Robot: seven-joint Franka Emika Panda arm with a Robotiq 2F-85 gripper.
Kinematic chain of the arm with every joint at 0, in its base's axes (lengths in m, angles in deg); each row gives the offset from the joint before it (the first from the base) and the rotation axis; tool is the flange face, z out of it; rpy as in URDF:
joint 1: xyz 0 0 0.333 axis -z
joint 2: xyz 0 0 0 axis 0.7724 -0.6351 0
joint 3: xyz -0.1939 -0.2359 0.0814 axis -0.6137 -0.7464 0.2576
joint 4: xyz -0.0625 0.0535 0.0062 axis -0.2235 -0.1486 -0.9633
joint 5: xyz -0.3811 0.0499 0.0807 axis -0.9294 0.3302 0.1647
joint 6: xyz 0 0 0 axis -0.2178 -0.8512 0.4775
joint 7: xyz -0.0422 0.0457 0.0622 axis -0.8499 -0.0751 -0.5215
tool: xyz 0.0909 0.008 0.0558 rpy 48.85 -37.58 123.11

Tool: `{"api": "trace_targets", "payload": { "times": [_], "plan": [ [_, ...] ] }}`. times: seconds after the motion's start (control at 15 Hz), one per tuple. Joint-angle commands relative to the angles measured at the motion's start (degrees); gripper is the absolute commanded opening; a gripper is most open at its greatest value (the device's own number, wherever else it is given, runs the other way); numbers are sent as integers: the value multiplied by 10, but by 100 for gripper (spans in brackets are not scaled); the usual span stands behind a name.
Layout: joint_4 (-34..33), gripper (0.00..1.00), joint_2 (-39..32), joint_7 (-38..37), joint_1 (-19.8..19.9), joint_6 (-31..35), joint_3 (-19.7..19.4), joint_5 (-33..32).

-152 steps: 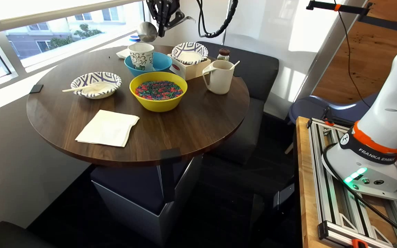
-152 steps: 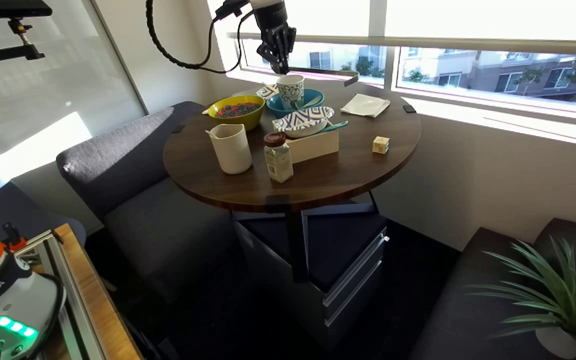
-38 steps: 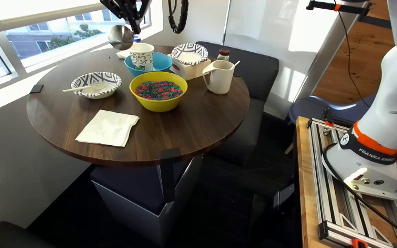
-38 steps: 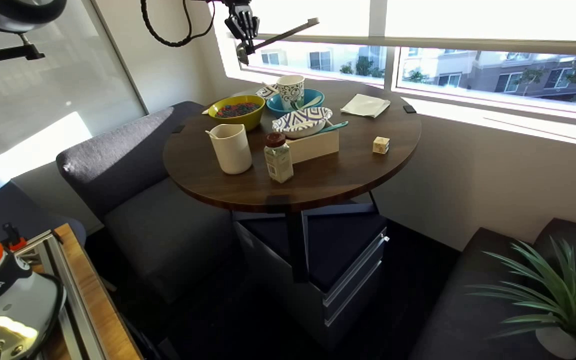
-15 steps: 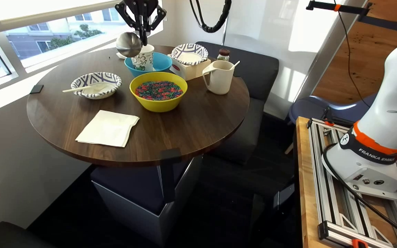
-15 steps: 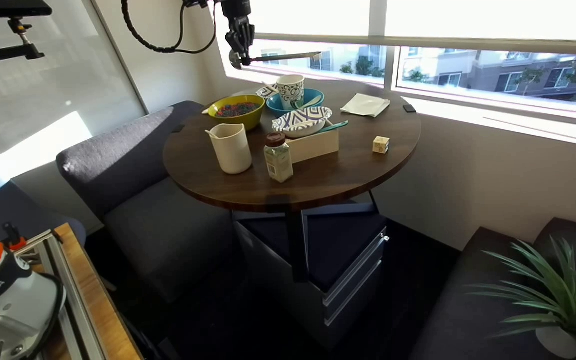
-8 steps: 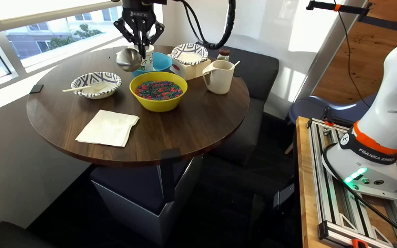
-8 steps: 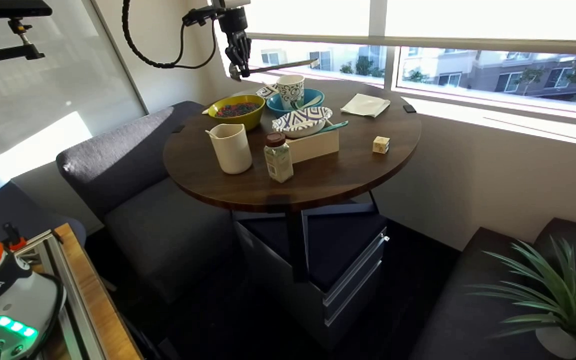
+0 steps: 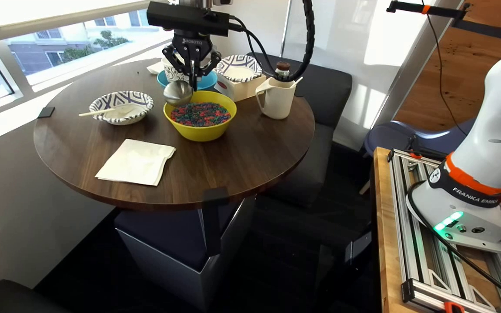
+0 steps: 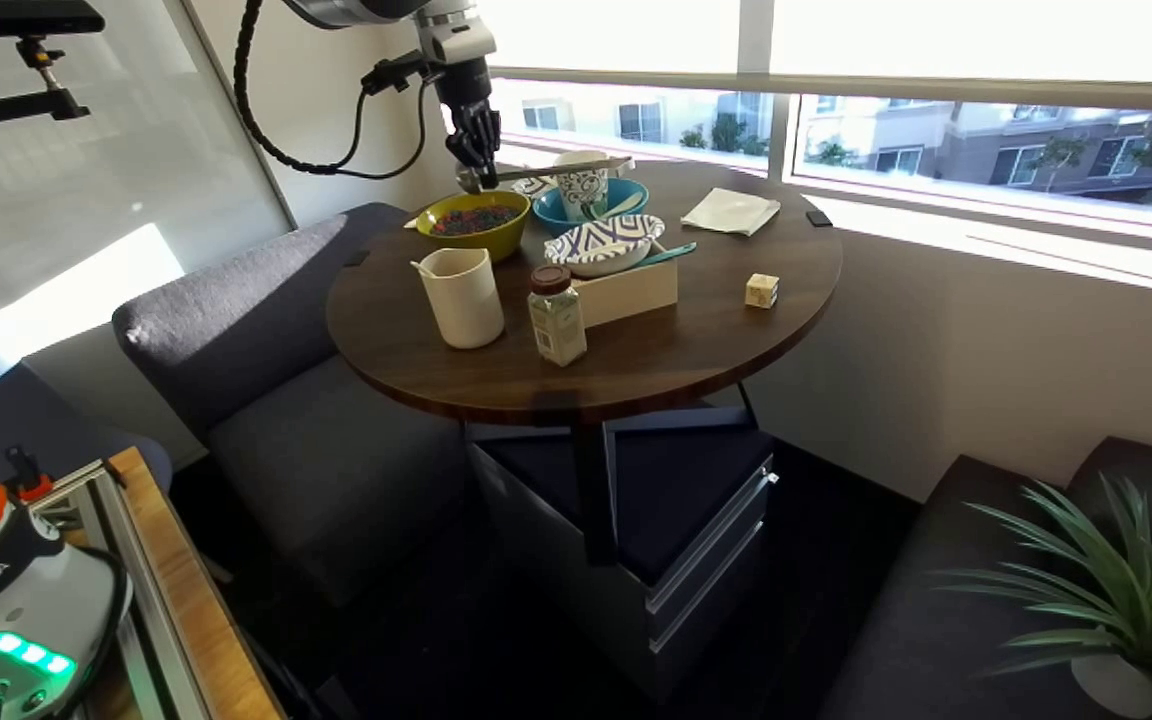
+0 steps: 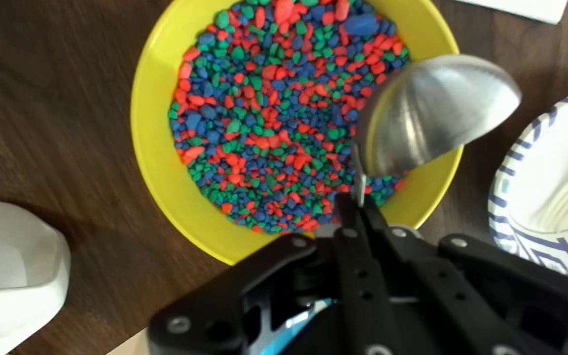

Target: Use the silver ladle to place cereal from the yellow bowl into the coffee cup.

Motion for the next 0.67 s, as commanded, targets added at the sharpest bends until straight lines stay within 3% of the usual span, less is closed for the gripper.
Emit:
{"api": "trace_targets", "payload": {
  "times": [0.0, 0.6],
  "plan": [
    [73, 1, 52, -8, 6, 28, 4, -1],
    [105, 1, 48, -4, 31, 41, -1, 2]
  ]
}}
